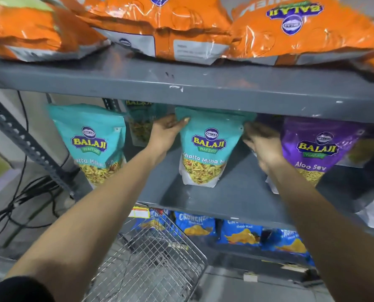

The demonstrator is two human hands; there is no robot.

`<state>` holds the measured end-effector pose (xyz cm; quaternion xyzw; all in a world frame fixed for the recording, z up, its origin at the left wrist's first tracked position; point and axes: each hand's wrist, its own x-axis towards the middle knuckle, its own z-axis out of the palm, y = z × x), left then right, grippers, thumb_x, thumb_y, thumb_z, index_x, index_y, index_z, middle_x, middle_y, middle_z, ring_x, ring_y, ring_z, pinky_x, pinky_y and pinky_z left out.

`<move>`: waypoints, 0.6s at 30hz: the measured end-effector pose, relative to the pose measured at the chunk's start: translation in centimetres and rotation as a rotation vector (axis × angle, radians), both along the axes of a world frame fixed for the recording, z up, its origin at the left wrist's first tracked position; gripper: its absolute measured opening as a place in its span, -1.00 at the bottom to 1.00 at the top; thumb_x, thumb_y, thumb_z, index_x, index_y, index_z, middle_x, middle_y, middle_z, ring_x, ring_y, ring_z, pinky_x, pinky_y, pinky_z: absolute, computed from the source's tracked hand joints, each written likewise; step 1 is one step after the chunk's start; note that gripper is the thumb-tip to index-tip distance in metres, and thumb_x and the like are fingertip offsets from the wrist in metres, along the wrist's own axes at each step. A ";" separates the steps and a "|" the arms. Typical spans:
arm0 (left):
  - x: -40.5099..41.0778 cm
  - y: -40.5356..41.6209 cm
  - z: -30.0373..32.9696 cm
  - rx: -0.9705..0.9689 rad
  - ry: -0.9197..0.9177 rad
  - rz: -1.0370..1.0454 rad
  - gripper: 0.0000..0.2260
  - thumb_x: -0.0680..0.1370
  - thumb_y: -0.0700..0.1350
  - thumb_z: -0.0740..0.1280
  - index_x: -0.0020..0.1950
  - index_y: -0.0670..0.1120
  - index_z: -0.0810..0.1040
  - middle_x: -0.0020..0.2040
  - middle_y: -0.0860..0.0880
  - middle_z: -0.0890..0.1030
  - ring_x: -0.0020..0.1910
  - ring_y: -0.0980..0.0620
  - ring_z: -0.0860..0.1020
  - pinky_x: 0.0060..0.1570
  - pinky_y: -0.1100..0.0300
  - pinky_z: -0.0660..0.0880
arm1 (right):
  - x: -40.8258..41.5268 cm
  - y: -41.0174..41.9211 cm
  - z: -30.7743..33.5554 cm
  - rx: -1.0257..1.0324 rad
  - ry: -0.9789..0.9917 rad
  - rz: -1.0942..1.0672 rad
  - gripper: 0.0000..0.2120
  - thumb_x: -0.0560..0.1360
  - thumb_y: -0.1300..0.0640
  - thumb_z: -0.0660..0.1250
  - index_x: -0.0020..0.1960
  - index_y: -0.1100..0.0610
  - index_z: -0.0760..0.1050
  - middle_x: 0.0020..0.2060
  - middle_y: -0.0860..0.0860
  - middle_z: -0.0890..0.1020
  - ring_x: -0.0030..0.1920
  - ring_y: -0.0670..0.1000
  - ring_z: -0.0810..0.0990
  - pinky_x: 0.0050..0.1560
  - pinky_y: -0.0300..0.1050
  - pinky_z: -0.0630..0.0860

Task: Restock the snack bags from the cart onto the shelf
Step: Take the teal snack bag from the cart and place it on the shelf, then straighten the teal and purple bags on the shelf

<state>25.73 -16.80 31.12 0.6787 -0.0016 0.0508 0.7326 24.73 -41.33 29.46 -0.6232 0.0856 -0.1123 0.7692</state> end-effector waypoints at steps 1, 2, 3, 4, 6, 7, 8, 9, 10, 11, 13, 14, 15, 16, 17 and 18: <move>0.2 0.2 -1.0 0.019 0.013 -0.036 -0.78 0.47 -0.23 0.43 0.11 -0.17 0.60 -0.06 0.02 0.69 -0.09 0.11 0.68 0.07 0.14 0.61 | 0.0 -0.1 -0.7 -0.044 -0.002 0.028 -0.84 0.46 0.25 0.40 0.03 0.15 0.55 -0.22 -0.12 0.71 -0.21 -0.18 0.64 -0.17 -0.33 0.58; 0.1 0.4 -2.3 0.054 0.053 -0.086 -0.73 0.46 -0.23 0.43 0.15 -0.17 0.57 -0.03 0.01 0.68 -0.10 0.17 0.67 -0.02 0.26 0.61 | -0.2 0.0 -1.6 -0.101 0.004 0.084 -0.81 0.45 0.28 0.40 0.04 0.11 0.53 -0.22 -0.18 0.71 -0.20 -0.23 0.65 -0.15 -0.36 0.57; -0.1 0.7 -3.8 0.115 0.104 -0.146 -0.65 0.45 -0.23 0.45 0.21 -0.18 0.52 0.03 -0.01 0.66 -0.08 0.19 0.66 -0.11 0.36 0.59 | -0.3 0.2 -2.9 -0.165 0.030 0.162 -0.75 0.43 0.32 0.41 0.05 0.08 0.50 -0.15 -0.18 0.71 -0.16 -0.24 0.66 -0.11 -0.37 0.57; -0.3 0.9 -5.4 0.197 0.154 -0.205 -0.56 0.42 -0.23 0.47 0.27 -0.18 0.47 0.10 -0.03 0.64 -0.01 0.16 0.64 -0.16 0.42 0.57 | -0.6 0.5 -4.3 -0.220 0.075 0.254 -0.67 0.40 0.34 0.44 0.08 0.08 0.47 -0.03 -0.09 0.71 -0.09 -0.21 0.66 -0.03 -0.31 0.57; -0.8 1.3 -8.6 0.315 0.219 -0.294 -0.47 0.40 -0.23 0.50 0.32 -0.16 0.42 0.18 -0.01 0.59 0.10 0.08 0.59 -0.17 0.48 0.53 | -1.2 1.2 -7.4 -0.338 0.209 0.420 -0.49 0.31 0.31 0.53 0.18 0.10 0.42 0.19 0.07 0.63 0.10 -0.06 0.63 0.15 -0.14 0.55; -1.0 1.3 -9.8 0.308 0.245 -0.312 -0.49 0.40 -0.24 0.49 0.31 -0.13 0.42 0.16 0.04 0.59 0.09 0.12 0.58 -0.18 0.50 0.52 | -1.4 1.6 -8.7 -0.391 0.262 0.464 -0.42 0.28 0.26 0.56 0.22 0.08 0.41 0.24 0.07 0.60 0.15 -0.02 0.61 0.19 -0.09 0.53; -1.3 1.3 -10.6 0.276 0.268 -0.324 -0.52 0.41 -0.23 0.48 0.29 -0.10 0.43 0.14 0.09 0.59 0.07 0.16 0.57 -0.17 0.52 0.51 | -1.6 1.9 -9.8 -0.420 0.284 0.473 -0.39 0.26 0.22 0.58 0.23 0.04 0.41 0.24 0.04 0.60 0.17 -0.01 0.60 0.21 -0.04 0.53; -1.4 1.2 -11.3 0.241 0.285 -0.331 -0.55 0.42 -0.20 0.48 0.28 -0.09 0.46 0.13 0.10 0.61 0.07 0.16 0.58 -0.11 0.49 0.53 | -1.8 2.1 -10.7 -0.427 0.289 0.450 -0.38 0.25 0.17 0.59 0.22 -0.02 0.42 0.23 -0.01 0.60 0.18 0.00 0.59 0.24 0.01 0.53; -1.5 1.2 -12.0 0.216 0.298 -0.329 -0.57 0.42 -0.17 0.48 0.26 -0.09 0.50 0.15 0.08 0.63 0.10 0.12 0.61 -0.01 0.40 0.56 | -1.9 2.5 -11.3 -0.424 0.278 0.414 -0.40 0.25 0.13 0.59 0.21 -0.07 0.43 0.21 -0.04 0.61 0.18 0.01 0.60 0.24 0.05 0.53; -1.6 1.2 -12.5 0.209 0.297 -0.323 -0.59 0.41 -0.13 0.49 0.24 -0.06 0.53 0.16 0.04 0.65 0.14 0.07 0.61 0.08 0.29 0.57 | -2.1 2.7 -11.6 -0.422 0.267 0.381 -0.41 0.25 0.12 0.59 0.21 -0.08 0.44 0.19 -0.07 0.62 0.17 0.01 0.60 0.23 0.07 0.54; -2.1 1.6 -13.1 0.213 0.294 -0.294 -0.61 0.39 -0.09 0.51 0.20 -0.02 0.58 0.16 0.03 0.67 0.14 0.07 0.62 0.12 0.22 0.56 | -2.7 3.2 -11.9 -0.418 0.258 0.353 -0.42 0.25 0.10 0.59 0.22 -0.06 0.47 0.14 -0.11 0.64 0.12 -0.03 0.63 0.17 0.03 0.57; -2.5 1.7 -13.2 0.215 0.298 -0.275 -0.64 0.39 -0.09 0.51 0.18 0.00 0.60 0.13 0.04 0.68 0.12 0.11 0.63 0.07 0.28 0.57 | -3.2 3.4 -11.9 -0.420 0.253 0.349 -0.42 0.25 0.10 0.59 0.21 -0.06 0.47 0.10 -0.14 0.65 0.09 -0.05 0.63 0.14 0.01 0.58; -3.1 1.9 -13.3 0.217 0.297 -0.265 -0.67 0.39 -0.10 0.51 0.15 0.02 0.61 0.10 0.07 0.68 0.07 0.16 0.64 0.01 0.33 0.56 | -3.7 3.6 -12.0 -0.425 0.252 0.346 -0.43 0.26 0.10 0.59 0.21 -0.06 0.48 0.06 -0.18 0.64 0.06 -0.08 0.63 0.11 -0.02 0.58; -3.7 2.0 -13.3 0.222 0.290 -0.263 -0.69 0.40 -0.11 0.50 0.12 0.04 0.62 0.08 0.09 0.69 0.04 0.20 0.64 -0.04 0.37 0.56 | -4.3 3.7 -12.0 -0.434 0.247 0.344 -0.43 0.26 0.09 0.59 0.21 -0.06 0.47 0.03 -0.22 0.63 0.05 -0.09 0.63 0.08 -0.05 0.58; -4.3 2.1 -13.3 0.226 0.285 -0.261 -0.70 0.40 -0.11 0.50 0.12 0.05 0.62 0.07 0.10 0.69 0.01 0.22 0.64 -0.07 0.40 0.55 | -4.8 3.9 -12.1 -0.440 0.243 0.342 -0.42 0.25 0.08 0.59 0.22 -0.06 0.47 0.01 -0.24 0.62 0.05 -0.09 0.63 0.06 -0.07 0.57; -4.8 2.2 -13.4 0.222 0.284 -0.256 -0.69 0.40 -0.11 0.50 0.13 0.04 0.62 0.06 0.11 0.69 -0.01 0.23 0.65 -0.08 0.42 0.55 | -5.3 4.0 -12.2 -0.442 0.235 0.338 -0.40 0.25 0.07 0.59 0.24 -0.05 0.47 0.01 -0.23 0.62 0.05 -0.07 0.63 0.04 -0.08 0.57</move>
